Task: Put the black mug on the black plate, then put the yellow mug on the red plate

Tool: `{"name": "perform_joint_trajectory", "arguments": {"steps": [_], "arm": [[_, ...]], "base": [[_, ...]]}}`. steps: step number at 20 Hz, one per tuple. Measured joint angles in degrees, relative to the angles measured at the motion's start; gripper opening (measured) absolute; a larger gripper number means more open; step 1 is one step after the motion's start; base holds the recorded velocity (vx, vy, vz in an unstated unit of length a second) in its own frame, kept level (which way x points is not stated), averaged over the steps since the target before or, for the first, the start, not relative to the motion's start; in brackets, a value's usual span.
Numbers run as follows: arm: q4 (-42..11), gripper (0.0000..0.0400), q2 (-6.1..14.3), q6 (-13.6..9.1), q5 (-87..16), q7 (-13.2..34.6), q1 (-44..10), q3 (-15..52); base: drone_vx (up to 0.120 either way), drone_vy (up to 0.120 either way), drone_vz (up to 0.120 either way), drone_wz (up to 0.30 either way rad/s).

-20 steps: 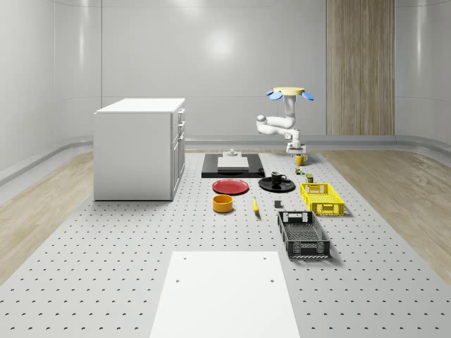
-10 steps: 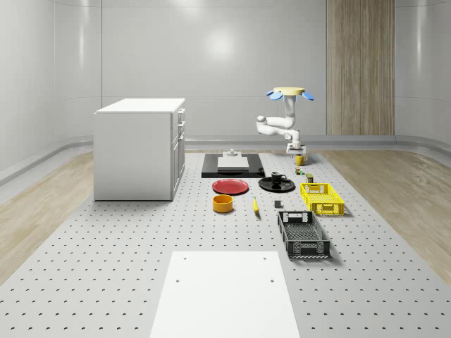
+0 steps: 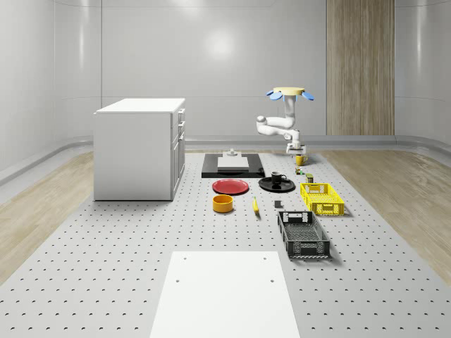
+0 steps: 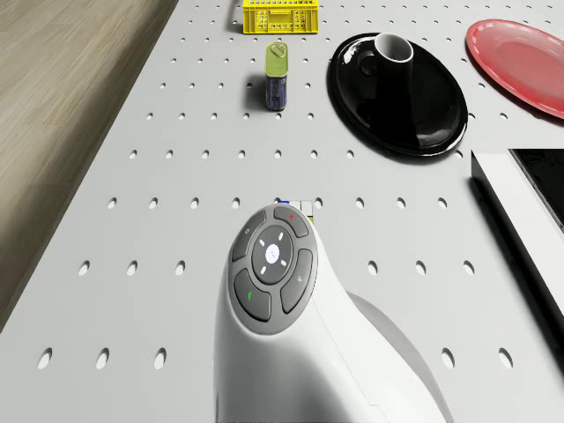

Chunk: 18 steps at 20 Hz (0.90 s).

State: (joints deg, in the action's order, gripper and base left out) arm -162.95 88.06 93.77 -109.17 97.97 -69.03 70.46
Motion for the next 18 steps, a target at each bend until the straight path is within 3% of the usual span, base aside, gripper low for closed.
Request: {"name": "perform_joint_trajectory", "arguments": {"steps": [1, 2, 4, 7, 11, 18], "arm": [[0.0, 0.0376, -0.03, -0.03, -0.01, -0.01, 0.01, 0.0], [0.0, 0.0315, -0.06, -0.05, -0.02, -0.02, 0.02, -0.01], [0.0, 0.0231, -0.11, -0.1, -0.04, -0.04, 0.04, -0.01], [0.0, 0.0162, -0.18, -0.17, -0.07, -0.07, 0.07, -0.02], [0.0, 0.0123, -0.28, -0.26, -0.11, -0.1, 0.11, -0.04], [-0.01, 0.0104, -0.44, -0.41, -0.18, -0.14, 0.17, -0.06]], "base": [[0.0, 0.0, 0.0, 0.0], [0.0, 0.0, 0.0, 0.0], [0.0, 0.0, 0.0, 0.0], [0.0, 0.0, 0.0, 0.0], [0.0, 0.0, 0.0, 0.0], [0.0, 0.0, 0.0, 0.0]]}}
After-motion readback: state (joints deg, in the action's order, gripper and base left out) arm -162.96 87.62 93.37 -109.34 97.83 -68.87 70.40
